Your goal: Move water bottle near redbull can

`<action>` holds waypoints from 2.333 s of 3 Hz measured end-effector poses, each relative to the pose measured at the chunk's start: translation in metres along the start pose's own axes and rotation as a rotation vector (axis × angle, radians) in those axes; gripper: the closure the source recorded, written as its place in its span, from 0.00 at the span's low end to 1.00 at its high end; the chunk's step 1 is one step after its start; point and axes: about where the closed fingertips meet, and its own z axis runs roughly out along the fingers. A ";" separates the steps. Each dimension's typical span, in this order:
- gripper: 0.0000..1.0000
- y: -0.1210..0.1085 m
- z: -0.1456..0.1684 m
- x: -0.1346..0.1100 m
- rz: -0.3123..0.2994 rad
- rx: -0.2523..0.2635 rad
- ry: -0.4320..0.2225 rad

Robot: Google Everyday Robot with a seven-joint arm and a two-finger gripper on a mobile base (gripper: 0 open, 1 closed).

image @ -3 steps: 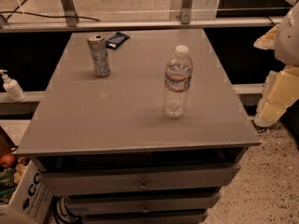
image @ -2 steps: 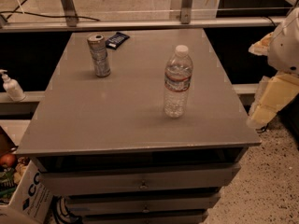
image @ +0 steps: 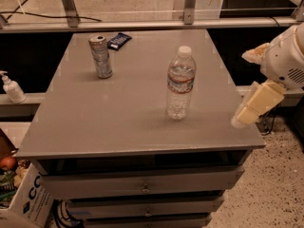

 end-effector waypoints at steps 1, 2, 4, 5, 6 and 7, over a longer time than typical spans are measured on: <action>0.00 -0.006 0.019 -0.017 0.032 -0.011 -0.126; 0.00 -0.007 0.040 -0.033 0.062 -0.038 -0.269; 0.00 -0.010 0.067 -0.064 0.153 -0.106 -0.538; 0.00 -0.013 0.076 -0.085 0.174 -0.141 -0.658; 0.16 -0.015 0.082 -0.101 0.182 -0.167 -0.737; 0.37 -0.014 0.085 -0.112 0.181 -0.187 -0.787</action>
Offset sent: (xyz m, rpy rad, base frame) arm 0.0439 0.0623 -0.0257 0.4797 -0.0585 0.0505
